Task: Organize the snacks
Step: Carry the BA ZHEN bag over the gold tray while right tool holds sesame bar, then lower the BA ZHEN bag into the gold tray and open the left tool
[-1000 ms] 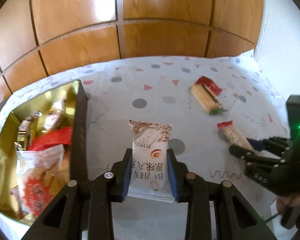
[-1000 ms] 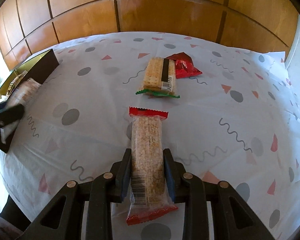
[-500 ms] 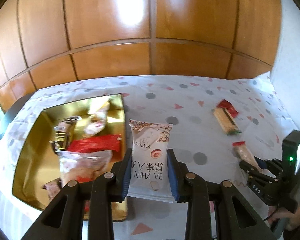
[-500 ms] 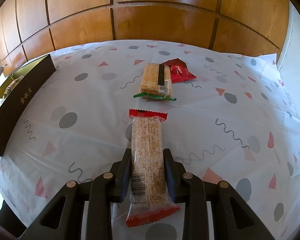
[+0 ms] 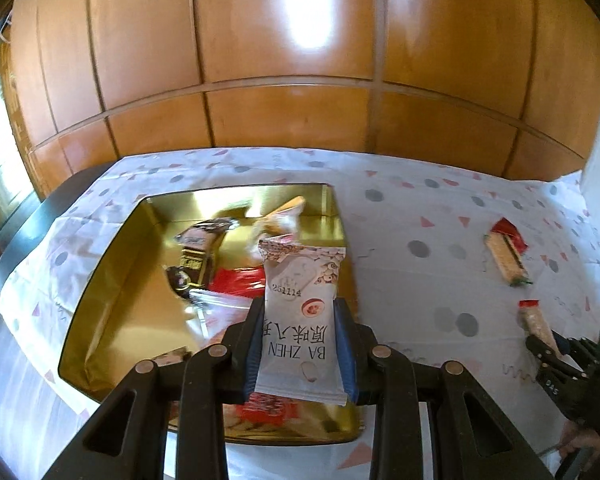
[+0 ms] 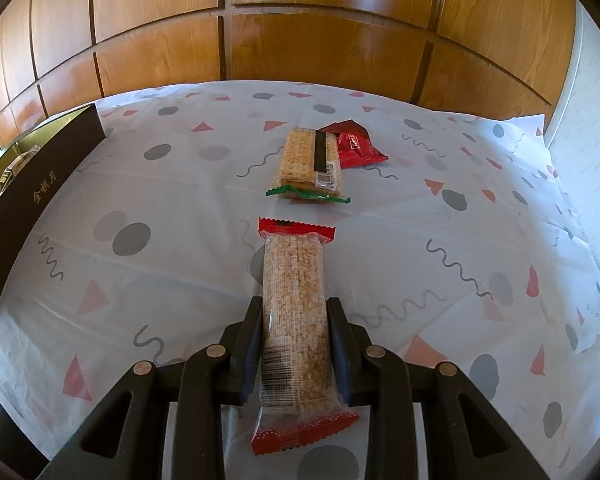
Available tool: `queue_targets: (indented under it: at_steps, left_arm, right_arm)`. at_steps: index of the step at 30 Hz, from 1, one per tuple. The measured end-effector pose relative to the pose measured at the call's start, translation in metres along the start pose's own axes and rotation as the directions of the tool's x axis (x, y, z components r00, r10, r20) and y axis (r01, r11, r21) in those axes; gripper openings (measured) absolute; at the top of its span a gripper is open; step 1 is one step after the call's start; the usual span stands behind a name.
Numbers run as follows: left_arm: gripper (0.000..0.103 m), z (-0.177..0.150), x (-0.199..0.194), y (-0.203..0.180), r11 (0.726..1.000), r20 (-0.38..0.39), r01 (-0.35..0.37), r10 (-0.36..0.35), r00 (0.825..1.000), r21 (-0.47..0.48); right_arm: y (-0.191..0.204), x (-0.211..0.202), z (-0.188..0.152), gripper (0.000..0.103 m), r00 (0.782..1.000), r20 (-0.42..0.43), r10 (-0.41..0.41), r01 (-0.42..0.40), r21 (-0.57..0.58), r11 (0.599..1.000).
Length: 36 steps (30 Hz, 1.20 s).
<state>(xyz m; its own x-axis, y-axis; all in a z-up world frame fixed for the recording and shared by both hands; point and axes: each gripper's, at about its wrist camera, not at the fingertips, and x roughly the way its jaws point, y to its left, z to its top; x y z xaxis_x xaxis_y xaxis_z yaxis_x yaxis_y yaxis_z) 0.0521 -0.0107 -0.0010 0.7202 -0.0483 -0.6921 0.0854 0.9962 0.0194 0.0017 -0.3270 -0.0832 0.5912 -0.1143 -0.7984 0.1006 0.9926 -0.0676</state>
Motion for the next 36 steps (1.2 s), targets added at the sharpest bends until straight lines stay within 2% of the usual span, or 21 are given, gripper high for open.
queue_targets:
  at_steps: [15, 18, 23, 26, 29, 36]
  left_arm:
    - [0.033, -0.009, 0.004, 0.055, 0.995, -0.022, -0.076, 0.075, 0.997, -0.067]
    - [0.033, -0.010, 0.002, 0.082, 0.987, -0.038, -0.083, 0.079, 0.996, -0.136]
    - [0.033, -0.013, 0.000, 0.137, 0.954, -0.065, -0.136, 0.122, 0.990, -0.267]
    - [0.033, -0.014, 0.003, 0.159, 0.935, -0.093, -0.137, 0.112, 0.989, -0.328]
    - [0.033, -0.013, 0.010, 0.164, 0.931, -0.109, -0.138, 0.107, 0.988, -0.336]
    - [0.033, -0.004, 0.049, 0.138, 0.953, -0.153, -0.120, 0.079, 0.985, -0.279]
  right_arm:
    - [0.000, 0.001, 0.001, 0.030, 1.000, 0.001, -0.001, 0.001, 0.000, 1.000]
    - [0.000, 0.001, 0.001, 0.030, 1.000, 0.002, -0.001, 0.001, 0.002, 1.000]
    - [-0.001, 0.000, 0.000, 0.030, 1.000, 0.005, 0.000, 0.000, 0.006, 1.000]
    - [0.000, 0.000, 0.000, 0.030, 1.000, 0.007, 0.000, 0.000, 0.008, 1.000]
    - [-0.001, 0.000, 0.000, 0.030, 1.000, 0.007, 0.000, 0.000, 0.009, 1.000]
    - [0.000, 0.000, 0.000, 0.030, 1.000, 0.006, -0.002, 0.002, 0.009, 1.000]
